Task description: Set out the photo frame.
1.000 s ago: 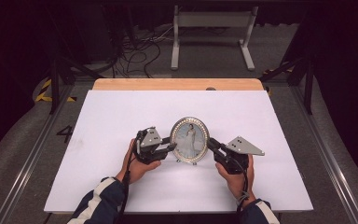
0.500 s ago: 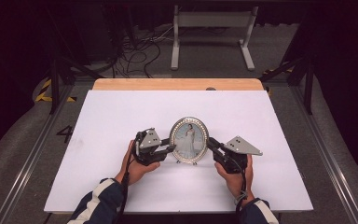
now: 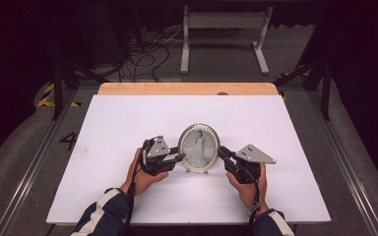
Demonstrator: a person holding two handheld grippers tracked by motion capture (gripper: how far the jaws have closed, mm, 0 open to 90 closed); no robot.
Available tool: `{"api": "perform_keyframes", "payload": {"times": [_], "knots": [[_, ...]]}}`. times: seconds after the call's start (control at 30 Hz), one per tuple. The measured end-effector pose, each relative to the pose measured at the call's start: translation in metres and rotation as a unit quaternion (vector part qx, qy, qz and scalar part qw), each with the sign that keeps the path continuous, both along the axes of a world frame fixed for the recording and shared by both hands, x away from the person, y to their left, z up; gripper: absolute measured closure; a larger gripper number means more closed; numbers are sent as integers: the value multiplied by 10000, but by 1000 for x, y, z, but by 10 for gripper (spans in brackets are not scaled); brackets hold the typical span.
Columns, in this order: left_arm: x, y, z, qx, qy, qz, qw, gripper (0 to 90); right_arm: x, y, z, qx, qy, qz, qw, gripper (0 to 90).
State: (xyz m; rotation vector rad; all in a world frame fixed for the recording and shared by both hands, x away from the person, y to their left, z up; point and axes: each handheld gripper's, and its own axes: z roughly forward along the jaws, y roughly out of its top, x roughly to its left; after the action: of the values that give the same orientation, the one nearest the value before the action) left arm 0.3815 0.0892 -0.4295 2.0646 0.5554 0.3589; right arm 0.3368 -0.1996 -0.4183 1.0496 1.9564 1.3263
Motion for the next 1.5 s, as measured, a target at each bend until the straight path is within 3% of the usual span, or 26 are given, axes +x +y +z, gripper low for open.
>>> {"api": "perform_keyframes", "payload": {"times": [0.47, 0.67, 0.9, 1.17, 1.2, 1.5], "knots": [[2, 1, -1, -76, 43, -21, 10000, 679, 0, 0, 0, -33, 12, 46, 10000, 809], [2, 1, -1, -70, 19, -26, 10000, 676, 0, 2, -2, -269, -19, 104, 9996, 803], [1, 0, -1, -5, -7, -50, 10000, 650, 0, 1, -1, -347, 17, 140, 9993, 808], [1, -1, -2, 20, 1, -65, 10000, 645, 3, 0, 0, -556, 242, 380, 9974, 769], [1, -1, -2, 44, -3, -72, 10000, 645, 3, 3, -2, -668, 294, 411, 9965, 751], [2, -1, -5, 60, 37, -136, 9999, 649, 5, 4, -5, -758, 433, 521, 9948, 731]]}}
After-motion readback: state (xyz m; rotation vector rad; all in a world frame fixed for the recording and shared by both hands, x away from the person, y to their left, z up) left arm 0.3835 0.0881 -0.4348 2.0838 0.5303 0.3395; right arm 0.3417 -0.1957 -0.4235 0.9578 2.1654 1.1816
